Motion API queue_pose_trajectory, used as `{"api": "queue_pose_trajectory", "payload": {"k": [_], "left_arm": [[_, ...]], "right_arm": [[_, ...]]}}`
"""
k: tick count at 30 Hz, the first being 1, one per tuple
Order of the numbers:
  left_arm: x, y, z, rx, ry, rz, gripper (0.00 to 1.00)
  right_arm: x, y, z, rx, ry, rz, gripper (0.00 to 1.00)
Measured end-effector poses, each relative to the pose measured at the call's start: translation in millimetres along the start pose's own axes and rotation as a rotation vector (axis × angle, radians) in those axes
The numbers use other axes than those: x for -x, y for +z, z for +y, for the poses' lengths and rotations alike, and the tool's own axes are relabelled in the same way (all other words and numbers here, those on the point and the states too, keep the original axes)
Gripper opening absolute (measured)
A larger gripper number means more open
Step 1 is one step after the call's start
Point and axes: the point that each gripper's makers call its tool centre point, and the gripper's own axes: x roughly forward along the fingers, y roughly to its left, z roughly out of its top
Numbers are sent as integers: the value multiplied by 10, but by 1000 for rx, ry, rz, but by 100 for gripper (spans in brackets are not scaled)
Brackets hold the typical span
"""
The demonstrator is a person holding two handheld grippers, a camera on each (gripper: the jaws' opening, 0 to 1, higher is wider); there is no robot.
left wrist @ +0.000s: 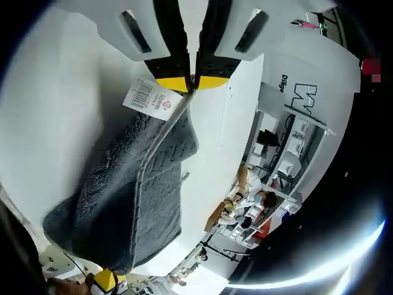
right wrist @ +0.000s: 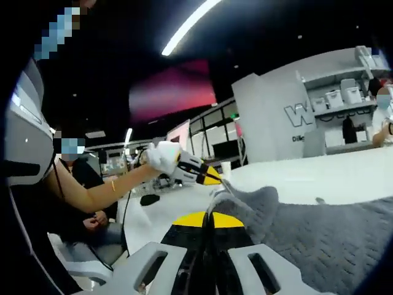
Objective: Open the folded towel by lifting each exposed corner and separating the folded layers until the towel lies flat within the target outline without major curled edges
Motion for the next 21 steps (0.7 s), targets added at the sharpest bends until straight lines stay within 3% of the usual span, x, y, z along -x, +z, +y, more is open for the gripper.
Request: {"api": "queue_pose_trajectory", "payload": {"k": [8,21], "left_arm": [[69,-155,149,-2,22,14,2],[132,-317,320,26,84,42,2]], "right_arm": [[-287,-53,356,33,116,24,0],[-652,-55,725,49,229,26,0]]}}
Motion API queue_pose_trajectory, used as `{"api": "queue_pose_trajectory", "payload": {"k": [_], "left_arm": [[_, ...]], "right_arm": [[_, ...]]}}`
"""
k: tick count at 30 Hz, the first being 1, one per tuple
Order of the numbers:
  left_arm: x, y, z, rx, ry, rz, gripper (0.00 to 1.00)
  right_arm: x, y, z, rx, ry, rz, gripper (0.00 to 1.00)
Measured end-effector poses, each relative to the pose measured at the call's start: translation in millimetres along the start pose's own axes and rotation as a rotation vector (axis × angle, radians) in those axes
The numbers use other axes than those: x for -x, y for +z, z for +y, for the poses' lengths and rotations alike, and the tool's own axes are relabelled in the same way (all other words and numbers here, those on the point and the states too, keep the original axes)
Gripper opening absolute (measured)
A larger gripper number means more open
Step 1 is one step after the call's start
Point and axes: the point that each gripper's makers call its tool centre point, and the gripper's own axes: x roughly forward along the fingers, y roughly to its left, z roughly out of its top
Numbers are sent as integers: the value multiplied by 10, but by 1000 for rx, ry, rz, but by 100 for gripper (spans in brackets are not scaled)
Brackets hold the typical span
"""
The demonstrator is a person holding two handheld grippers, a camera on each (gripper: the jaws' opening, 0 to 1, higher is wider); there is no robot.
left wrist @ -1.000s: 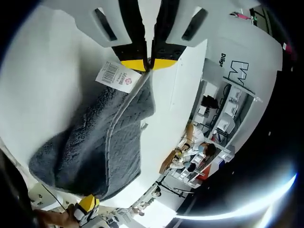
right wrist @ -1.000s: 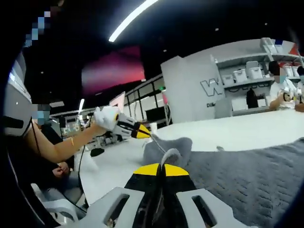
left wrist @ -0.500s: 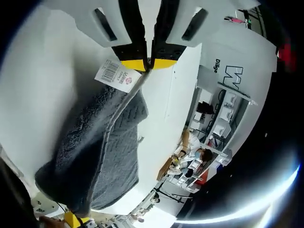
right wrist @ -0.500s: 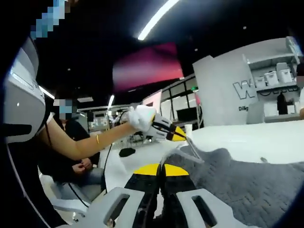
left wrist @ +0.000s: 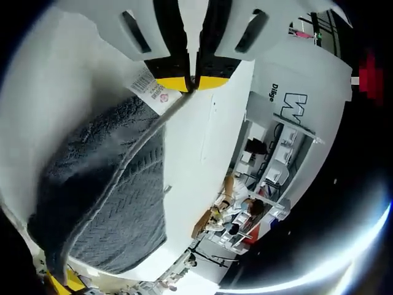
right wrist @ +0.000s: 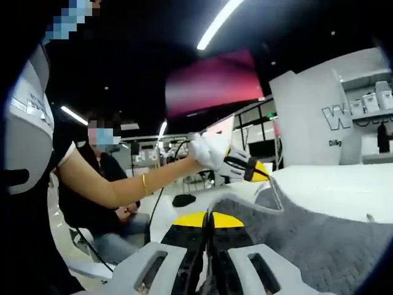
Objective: Open the folded towel by lifting each exposed corner and separating the folded layers until the towel lies flat within the target outline without major curled edges
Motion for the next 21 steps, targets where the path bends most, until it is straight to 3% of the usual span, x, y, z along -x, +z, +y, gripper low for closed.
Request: {"api": "queue_pose_trajectory", "payload": {"k": [10,21], "left_arm": [[49,-84,29,4,15,15,2],[97,-97,74,36,33,-12,2]], "right_arm": [[-340,-111,295,-10,92,22,0],[-617,-314,567,8,168,81,0]]}}
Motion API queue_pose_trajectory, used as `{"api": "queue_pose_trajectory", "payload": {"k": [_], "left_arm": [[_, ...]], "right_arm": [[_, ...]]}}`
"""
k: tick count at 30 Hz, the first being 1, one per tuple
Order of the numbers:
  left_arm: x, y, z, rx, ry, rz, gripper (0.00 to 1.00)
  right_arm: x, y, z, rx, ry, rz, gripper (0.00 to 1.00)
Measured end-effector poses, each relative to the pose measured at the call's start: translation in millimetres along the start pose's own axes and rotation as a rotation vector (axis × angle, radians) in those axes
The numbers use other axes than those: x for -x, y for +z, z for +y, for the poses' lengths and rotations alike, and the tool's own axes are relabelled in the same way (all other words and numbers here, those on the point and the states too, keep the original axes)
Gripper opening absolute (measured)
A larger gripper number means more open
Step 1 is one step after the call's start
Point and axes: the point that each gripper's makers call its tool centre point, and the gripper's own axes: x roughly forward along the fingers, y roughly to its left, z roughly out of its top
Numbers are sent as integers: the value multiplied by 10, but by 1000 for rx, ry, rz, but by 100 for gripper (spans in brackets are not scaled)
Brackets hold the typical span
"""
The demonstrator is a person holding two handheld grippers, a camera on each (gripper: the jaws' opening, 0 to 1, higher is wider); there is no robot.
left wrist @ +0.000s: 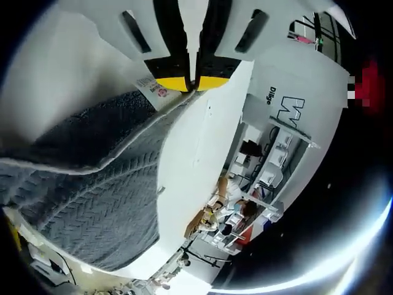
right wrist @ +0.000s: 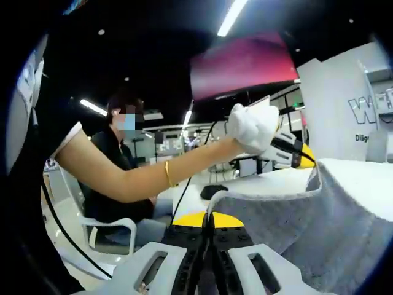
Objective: Open the folded towel by lifting each exposed corner and separating the folded layers until the towel lies flat within the target outline without major curled edges
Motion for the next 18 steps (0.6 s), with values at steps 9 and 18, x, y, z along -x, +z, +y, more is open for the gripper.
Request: {"api": "queue_pose_trajectory", "payload": {"k": [9,18], "left_arm": [[45,-220,-82,-12,-28,45,2],[73,-384,-115,-8,-50,68,3]], "right_arm": [[-365,-267,195,48,79,87,0],[-436,-380,263,57,118,126,0]]}}
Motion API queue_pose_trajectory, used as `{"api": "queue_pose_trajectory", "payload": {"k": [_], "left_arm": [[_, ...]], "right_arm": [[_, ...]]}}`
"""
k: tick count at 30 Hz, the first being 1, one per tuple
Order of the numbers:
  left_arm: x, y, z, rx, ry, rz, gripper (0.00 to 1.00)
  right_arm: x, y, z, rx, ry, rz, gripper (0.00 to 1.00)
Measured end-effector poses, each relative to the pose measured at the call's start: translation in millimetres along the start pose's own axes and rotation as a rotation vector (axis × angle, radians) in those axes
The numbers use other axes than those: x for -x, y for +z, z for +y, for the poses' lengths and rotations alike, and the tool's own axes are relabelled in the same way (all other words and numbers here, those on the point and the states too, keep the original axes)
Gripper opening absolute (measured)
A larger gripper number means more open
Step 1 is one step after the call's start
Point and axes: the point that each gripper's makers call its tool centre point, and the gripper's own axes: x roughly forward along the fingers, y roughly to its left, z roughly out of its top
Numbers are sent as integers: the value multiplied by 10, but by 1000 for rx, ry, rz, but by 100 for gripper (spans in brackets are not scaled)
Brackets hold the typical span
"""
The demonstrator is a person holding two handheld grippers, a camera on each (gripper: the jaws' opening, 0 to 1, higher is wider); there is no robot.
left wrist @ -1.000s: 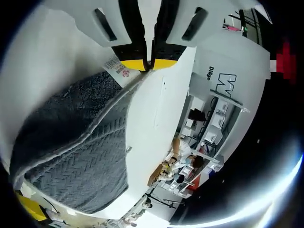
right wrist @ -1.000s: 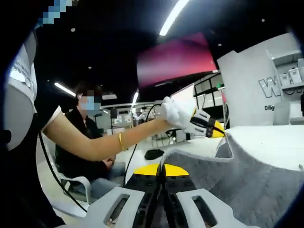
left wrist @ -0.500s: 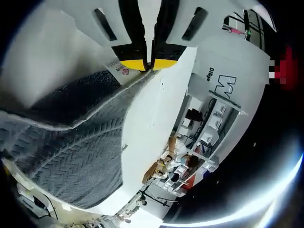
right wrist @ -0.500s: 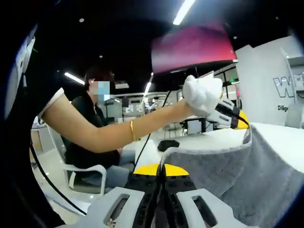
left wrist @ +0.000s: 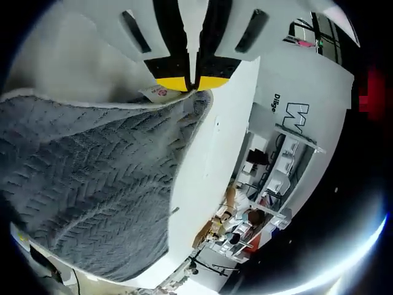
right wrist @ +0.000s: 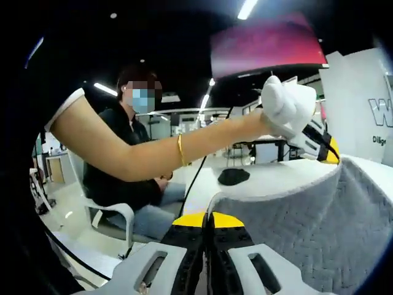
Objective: Open the folded towel by lifting each exposed corner and separating the folded layers until the towel lies flat within the target outline without major curled edges
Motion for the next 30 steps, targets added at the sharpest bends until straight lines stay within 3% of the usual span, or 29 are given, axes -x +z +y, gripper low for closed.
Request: {"api": "queue_pose_trajectory", "payload": {"k": [6,8,10,18,30], "left_arm": [[-83,-111,-125,77,-38,3,5],[-76,-235,-184,82,-55,78,1],[-61,-287,-163,65,-44,109,2],[35,-190,-72,138,-20,63,4],[-128,-103,-167,143,-51,48,7]], "right_arm": [[60,-43,21,-28,1,28,0],[71,-46,42,-29,6,32,0],[73,-35,58,-32,8,32,0],[56,4,33,-24,3,16,3],[42,30,28,-25,9,0,9]]}}
